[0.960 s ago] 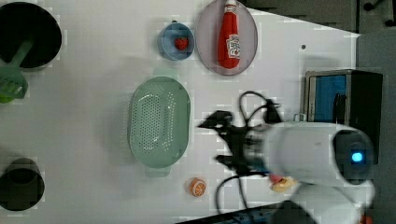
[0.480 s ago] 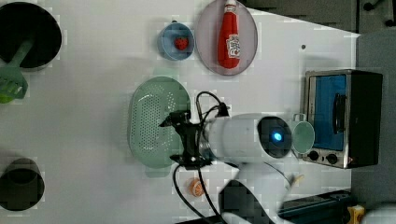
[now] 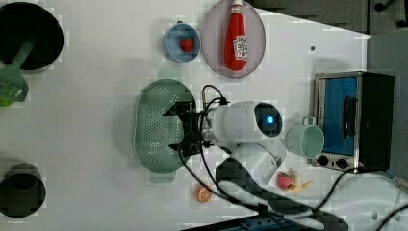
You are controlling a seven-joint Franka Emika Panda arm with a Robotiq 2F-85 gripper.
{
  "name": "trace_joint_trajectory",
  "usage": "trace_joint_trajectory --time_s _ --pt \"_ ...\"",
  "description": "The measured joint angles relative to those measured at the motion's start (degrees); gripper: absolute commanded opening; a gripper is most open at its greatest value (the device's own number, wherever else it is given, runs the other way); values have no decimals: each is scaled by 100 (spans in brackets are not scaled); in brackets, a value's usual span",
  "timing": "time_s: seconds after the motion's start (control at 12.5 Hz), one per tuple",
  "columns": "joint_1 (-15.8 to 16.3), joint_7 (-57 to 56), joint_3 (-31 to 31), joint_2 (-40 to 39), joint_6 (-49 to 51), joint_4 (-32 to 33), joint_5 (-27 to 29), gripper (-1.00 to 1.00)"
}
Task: Drag strainer left to right.
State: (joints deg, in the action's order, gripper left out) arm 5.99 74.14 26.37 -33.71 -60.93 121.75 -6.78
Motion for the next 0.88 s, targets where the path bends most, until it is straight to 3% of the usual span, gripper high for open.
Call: trace_joint_trajectory --time_s 0.48,0.88 --pt "50 196 -428 -106 -543 145 -419 100" --pt "224 196 -660 0 -660 291 -329 100"
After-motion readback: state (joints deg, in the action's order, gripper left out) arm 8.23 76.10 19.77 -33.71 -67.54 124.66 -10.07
